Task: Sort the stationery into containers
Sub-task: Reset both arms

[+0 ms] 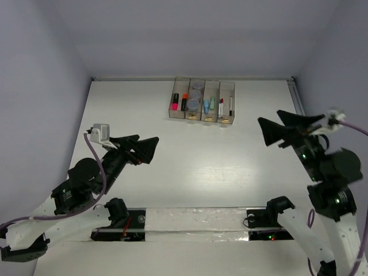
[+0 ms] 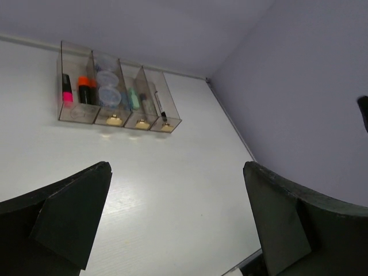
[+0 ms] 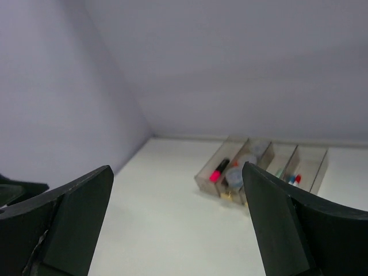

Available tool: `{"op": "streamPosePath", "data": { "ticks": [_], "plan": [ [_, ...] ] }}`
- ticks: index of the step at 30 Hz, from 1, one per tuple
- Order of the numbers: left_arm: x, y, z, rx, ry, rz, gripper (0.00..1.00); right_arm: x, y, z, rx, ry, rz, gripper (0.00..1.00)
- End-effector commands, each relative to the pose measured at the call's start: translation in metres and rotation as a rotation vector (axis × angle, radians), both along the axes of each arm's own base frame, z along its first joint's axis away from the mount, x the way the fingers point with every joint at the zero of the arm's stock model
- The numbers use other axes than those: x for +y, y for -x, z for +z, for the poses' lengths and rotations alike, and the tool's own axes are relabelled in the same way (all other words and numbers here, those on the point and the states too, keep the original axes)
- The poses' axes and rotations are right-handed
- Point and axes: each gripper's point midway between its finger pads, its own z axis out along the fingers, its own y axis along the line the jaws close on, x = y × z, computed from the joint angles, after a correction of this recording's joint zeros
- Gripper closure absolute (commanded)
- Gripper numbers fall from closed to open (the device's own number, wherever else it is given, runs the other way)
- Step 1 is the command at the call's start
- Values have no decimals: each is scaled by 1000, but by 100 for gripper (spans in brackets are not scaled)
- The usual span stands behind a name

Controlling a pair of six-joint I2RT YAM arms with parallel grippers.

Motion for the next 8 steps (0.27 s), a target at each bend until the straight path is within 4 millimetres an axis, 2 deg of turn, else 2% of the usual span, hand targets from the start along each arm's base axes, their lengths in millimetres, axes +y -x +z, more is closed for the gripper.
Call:
{"op": "streamPosePath", "data": {
  "ticks": [1, 2, 4, 8],
  "plan": [
    [17, -2, 41, -85, 57, 55, 1, -39, 9, -12, 17, -8, -190, 0],
    [19, -2, 43, -91, 64, 59, 1, -46, 19, -9, -13, -21, -213, 0],
    [17, -2, 37, -93, 60, 51, 1, -50, 16, -20, 3, -11, -238, 0],
    [7, -4, 29, -80, 49, 39, 1, -45, 8, -28, 41, 7, -225, 0]
  ]
}}
